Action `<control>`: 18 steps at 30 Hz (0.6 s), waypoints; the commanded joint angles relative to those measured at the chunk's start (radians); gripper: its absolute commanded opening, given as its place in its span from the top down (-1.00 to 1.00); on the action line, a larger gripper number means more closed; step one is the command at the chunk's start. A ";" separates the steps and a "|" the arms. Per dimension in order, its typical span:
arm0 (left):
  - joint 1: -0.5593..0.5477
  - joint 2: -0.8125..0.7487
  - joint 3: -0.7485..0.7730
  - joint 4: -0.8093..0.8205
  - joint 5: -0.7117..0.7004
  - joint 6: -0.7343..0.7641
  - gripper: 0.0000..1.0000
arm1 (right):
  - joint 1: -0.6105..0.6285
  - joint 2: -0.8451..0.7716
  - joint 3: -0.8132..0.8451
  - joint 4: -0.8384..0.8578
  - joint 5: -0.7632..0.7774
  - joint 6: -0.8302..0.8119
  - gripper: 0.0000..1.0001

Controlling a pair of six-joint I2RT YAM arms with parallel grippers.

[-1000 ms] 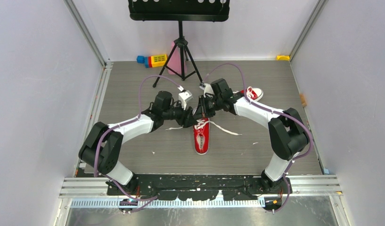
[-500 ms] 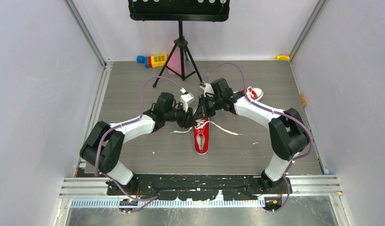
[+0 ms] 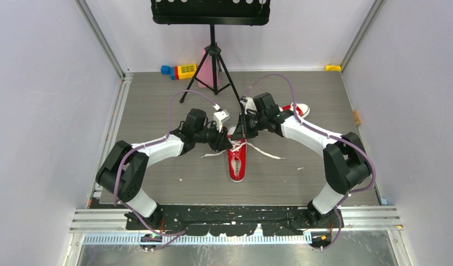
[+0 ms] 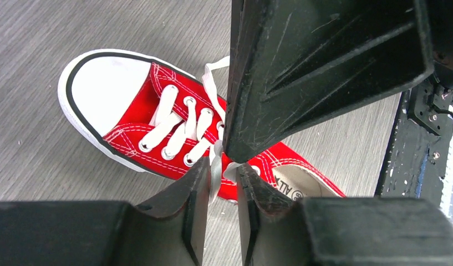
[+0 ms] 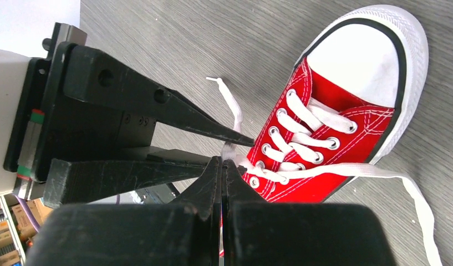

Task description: Tie the shoes

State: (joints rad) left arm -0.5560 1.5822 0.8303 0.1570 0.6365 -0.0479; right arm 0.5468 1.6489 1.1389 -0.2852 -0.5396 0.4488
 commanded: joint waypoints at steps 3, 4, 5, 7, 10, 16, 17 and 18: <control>-0.005 0.003 0.029 0.017 0.031 0.000 0.67 | -0.008 -0.053 -0.023 0.023 0.003 0.006 1.00; -0.005 0.002 0.027 0.021 0.031 0.002 0.74 | -0.008 -0.055 -0.025 0.023 0.006 0.006 1.00; -0.006 0.001 0.026 0.022 0.031 0.002 0.83 | -0.010 -0.056 -0.029 0.023 0.009 0.009 1.00; -0.007 0.005 0.032 0.008 0.035 0.008 1.00 | -0.014 -0.064 -0.035 0.023 0.019 0.013 1.00; -0.011 0.015 0.045 -0.014 0.035 0.016 1.00 | -0.017 -0.082 -0.050 0.025 0.035 0.023 1.00; -0.032 0.028 0.066 -0.047 0.021 0.035 1.00 | -0.024 -0.127 -0.108 0.069 0.084 0.068 1.00; -0.035 0.030 0.069 -0.054 0.017 0.038 1.00 | -0.025 -0.127 -0.108 0.067 0.089 0.074 1.00; -0.039 0.030 0.073 -0.062 0.009 0.042 1.00 | -0.027 -0.128 -0.108 0.063 0.091 0.078 0.99</control>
State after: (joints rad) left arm -0.5812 1.6051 0.8623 0.1291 0.6514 -0.0391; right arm 0.5297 1.5700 1.0359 -0.2638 -0.4789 0.4965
